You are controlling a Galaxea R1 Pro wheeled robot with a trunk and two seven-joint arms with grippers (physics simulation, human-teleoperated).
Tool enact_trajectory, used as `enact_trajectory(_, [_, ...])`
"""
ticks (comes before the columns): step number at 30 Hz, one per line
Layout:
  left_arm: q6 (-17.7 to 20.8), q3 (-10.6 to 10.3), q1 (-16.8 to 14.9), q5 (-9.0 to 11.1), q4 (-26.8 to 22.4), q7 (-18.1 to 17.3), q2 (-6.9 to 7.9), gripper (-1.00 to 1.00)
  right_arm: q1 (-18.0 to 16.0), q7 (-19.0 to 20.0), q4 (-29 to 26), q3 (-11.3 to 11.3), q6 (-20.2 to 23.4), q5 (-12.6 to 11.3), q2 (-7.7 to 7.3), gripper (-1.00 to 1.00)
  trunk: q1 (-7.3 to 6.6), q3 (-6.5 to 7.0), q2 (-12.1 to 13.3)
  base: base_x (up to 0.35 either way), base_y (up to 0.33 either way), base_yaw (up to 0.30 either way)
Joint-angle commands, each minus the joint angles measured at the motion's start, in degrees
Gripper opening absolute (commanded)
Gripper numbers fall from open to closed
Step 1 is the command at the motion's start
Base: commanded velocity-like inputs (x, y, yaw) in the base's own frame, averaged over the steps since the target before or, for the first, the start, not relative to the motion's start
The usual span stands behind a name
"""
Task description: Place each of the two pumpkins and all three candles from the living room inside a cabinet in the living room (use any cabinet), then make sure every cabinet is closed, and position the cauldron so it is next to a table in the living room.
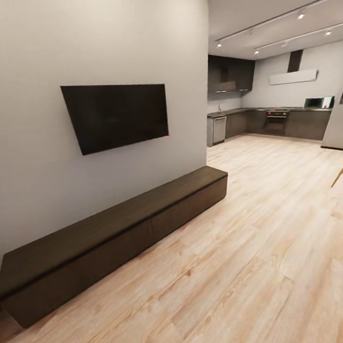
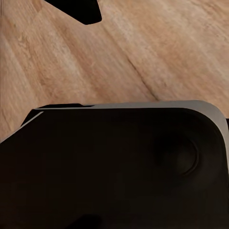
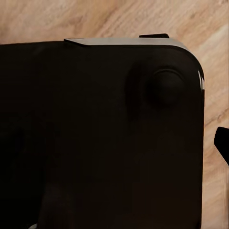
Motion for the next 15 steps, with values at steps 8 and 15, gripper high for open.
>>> enact_trajectory(8, [-0.1, 0.0, 0.0, 0.0, 0.0, 0.0, 0.00, 1.00, 0.0, -0.1, 0.0, 0.1, 0.3, -0.3, -0.08, 1.00, 0.00, -0.05, 0.0, 0.000, 0.000, 0.291])
enact_trajectory(15, [-0.1, 0.0, 0.0, 0.0, 0.0, 0.0, 0.00, 1.00, 0.0, 0.8, -0.3, -0.1, -0.3, -0.6, 0.06, 1.00, 0.00, -0.05, 0.0, 0.000, 0.000, 0.292])
